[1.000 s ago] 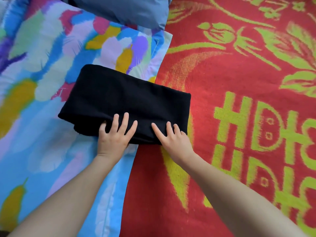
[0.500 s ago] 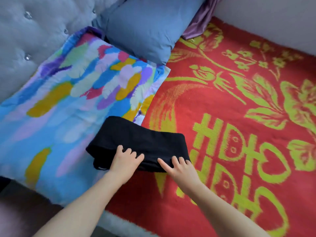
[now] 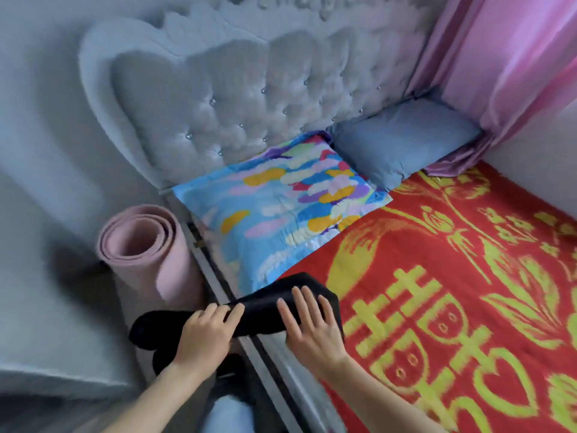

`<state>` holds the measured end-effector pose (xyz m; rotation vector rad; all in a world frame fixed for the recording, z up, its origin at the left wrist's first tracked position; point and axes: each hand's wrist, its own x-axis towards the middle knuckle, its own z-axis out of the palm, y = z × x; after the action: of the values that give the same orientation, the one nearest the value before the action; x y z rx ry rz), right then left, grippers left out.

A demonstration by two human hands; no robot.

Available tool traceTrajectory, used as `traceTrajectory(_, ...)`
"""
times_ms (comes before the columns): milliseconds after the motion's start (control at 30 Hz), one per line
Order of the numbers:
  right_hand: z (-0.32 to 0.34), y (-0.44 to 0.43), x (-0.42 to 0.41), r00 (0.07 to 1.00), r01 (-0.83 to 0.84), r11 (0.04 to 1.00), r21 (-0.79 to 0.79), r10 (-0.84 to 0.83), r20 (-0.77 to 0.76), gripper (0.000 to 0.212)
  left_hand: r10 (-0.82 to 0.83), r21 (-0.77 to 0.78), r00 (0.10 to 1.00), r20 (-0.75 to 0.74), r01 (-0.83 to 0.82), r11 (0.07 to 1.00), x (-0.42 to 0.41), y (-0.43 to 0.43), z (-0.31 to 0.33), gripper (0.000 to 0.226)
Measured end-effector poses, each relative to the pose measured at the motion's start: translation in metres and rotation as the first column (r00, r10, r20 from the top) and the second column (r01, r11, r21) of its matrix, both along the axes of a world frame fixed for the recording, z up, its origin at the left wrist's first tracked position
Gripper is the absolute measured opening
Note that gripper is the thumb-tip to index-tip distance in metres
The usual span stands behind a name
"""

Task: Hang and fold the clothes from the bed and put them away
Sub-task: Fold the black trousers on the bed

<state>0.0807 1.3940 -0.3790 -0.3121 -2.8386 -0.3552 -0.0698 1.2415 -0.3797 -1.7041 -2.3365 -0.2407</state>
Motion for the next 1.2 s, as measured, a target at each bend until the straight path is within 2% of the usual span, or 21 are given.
traceTrajectory(67, 0.012, -0.036, -0.019, 0.992, -0.122, 0.992, -0.015, 0.122, 0.004, 0.071, 0.105, 0.002, 0.994, 0.003, -0.105, 0.994, -0.003, -0.043, 0.014, 0.047)
traceTrajectory(133, 0.029, -0.059, -0.043, 0.97, -0.24, 0.971, -0.003, 0.24, -0.031, 0.058, 0.198, -0.01, 0.98, 0.008, -0.198, 0.98, -0.007, -0.084, 0.029, 0.031)
traceTrajectory(167, 0.039, -0.074, -0.057, 0.949, -0.311, 0.95, 0.013, 0.311, -0.044, 0.059, 0.265, -0.04, 0.964, 0.027, -0.264, 0.964, -0.009, -0.11, 0.036, 0.037)
traceTrajectory(233, 0.057, -0.109, -0.082, 0.913, -0.407, 0.913, 0.03, 0.407, -0.011, 0.056, 0.384, -0.125, 0.918, 0.101, -0.372, 0.92, -0.011, -0.158, 0.04, 0.065)
traceTrajectory(300, 0.064, -0.142, -0.104, 0.875, -0.481, 0.876, 0.04, 0.483, -0.041, 0.031, 0.473, -0.095, 0.874, 0.111, -0.464, 0.881, -0.012, -0.199, 0.04, 0.071)
traceTrajectory(367, 0.068, -0.186, -0.123, 0.818, -0.57, 0.821, 0.035, 0.571, -0.068, 0.03, 0.519, -0.04, 0.848, 0.105, -0.518, 0.855, -0.013, -0.247, 0.036, 0.065)
traceTrajectory(467, 0.068, -0.266, -0.15, 0.737, -0.674, 0.739, 0.02, 0.674, -0.057, 0.026, 0.583, 0.074, 0.811, 0.051, -0.585, 0.807, -0.008, -0.33, 0.023, 0.041)
traceTrajectory(533, 0.064, -0.323, -0.167, 0.688, -0.725, 0.689, -0.002, 0.724, -0.046, 0.023, 0.637, 0.087, 0.77, 0.031, -0.637, 0.766, -0.006, -0.388, 0.009, 0.045)
traceTrajectory(667, 0.06, -0.44, -0.199, 0.613, -0.787, 0.616, -0.04, 0.788, 0.057, 0.01, 0.805, 0.003, 0.592, 0.039, -0.806, 0.593, 0.001, -0.51, -0.026, 0.063)
traceTrajectory(733, 0.053, -0.488, -0.217, 0.585, -0.797, 0.597, -0.092, 0.801, 0.125, 0.025, 0.89, -0.151, 0.428, 0.155, -0.881, 0.449, 0.007, -0.566, -0.04, 0.074)
traceTrajectory(833, 0.037, -0.535, -0.239, 0.548, -0.805, 0.58, -0.128, 0.808, 0.215, 0.041, 0.914, -0.336, 0.272, 0.3, -0.867, 0.368, 0.004, -0.62, -0.056, 0.079)
traceTrajectory(867, 0.034, -0.541, -0.243, 0.549, -0.793, 0.592, -0.142, 0.796, 0.255, 0.043, 0.908, -0.366, 0.256, 0.333, -0.852, 0.374, -0.001, -0.627, -0.059, 0.084)
traceTrajectory(933, 0.021, -0.555, -0.252, 0.539, -0.774, 0.607, -0.178, 0.78, 0.318, 0.045, 0.897, -0.395, 0.262, 0.356, -0.827, 0.399, -0.016, -0.644, -0.063, 0.095)
traceTrajectory(1200, -0.047, -0.567, -0.304, 0.52, -0.628, 0.705, -0.33, 0.695, 0.496, 0.062, 0.843, -0.418, 0.448, 0.297, -0.733, 0.537, -0.102, -0.681, -0.102, 0.09)
